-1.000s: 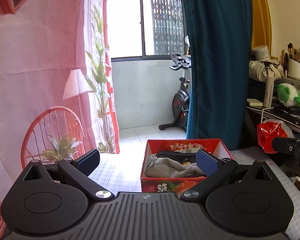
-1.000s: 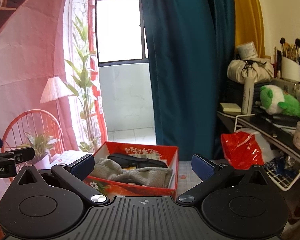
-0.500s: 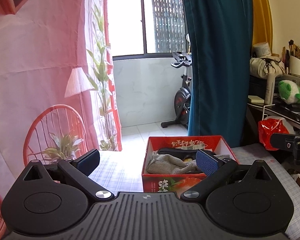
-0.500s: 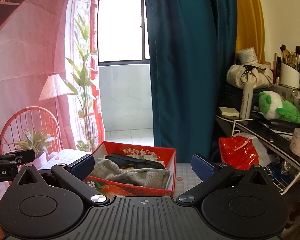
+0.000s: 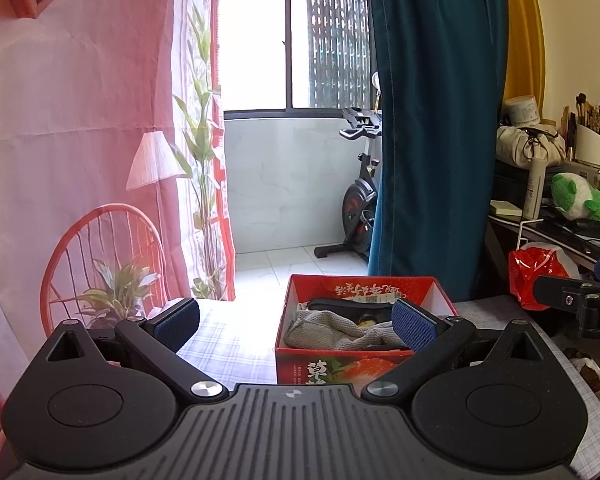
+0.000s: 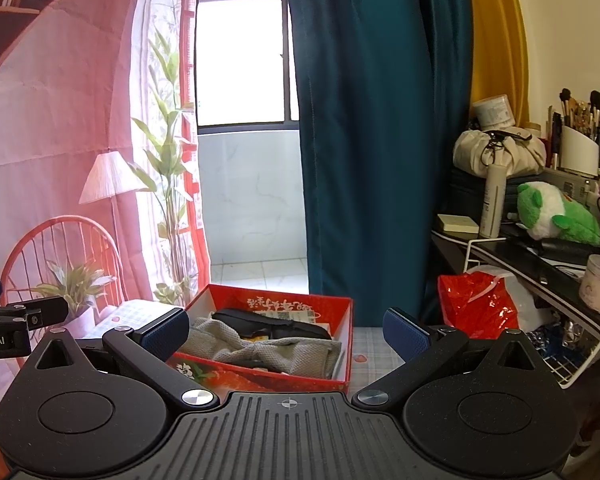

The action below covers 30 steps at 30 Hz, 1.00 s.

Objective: Organize soft objects

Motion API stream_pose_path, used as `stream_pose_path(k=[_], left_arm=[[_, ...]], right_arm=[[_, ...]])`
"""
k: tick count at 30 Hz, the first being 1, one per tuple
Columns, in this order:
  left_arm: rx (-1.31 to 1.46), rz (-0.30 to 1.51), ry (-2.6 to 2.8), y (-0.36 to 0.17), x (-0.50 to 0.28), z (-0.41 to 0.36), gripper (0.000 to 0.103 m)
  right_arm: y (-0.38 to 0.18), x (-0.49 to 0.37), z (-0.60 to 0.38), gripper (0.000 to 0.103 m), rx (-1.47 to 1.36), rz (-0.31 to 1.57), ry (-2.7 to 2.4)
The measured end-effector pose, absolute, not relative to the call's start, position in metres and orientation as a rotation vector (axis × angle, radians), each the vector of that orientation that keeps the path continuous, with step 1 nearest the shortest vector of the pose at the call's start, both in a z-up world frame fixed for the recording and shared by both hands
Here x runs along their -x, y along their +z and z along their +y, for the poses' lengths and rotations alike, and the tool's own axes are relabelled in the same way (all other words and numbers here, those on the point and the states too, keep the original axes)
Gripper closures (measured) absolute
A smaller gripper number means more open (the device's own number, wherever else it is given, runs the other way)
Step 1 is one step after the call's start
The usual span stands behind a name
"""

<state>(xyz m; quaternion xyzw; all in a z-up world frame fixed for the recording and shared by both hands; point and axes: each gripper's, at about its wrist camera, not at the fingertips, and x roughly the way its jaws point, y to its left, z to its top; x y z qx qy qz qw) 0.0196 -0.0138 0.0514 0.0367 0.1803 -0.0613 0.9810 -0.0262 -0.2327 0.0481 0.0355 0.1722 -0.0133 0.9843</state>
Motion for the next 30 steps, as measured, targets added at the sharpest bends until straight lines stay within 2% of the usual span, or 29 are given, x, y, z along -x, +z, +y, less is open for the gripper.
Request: stream_pose_path(k=[30], left_arm=[[-0.06, 0.364, -0.142, 0.0516, -0.0194, -0.0115, 0.0]], right_arm=[[0.0461, 0.0253, -0.232, 0.0, -0.079, 0.346, -0.027]])
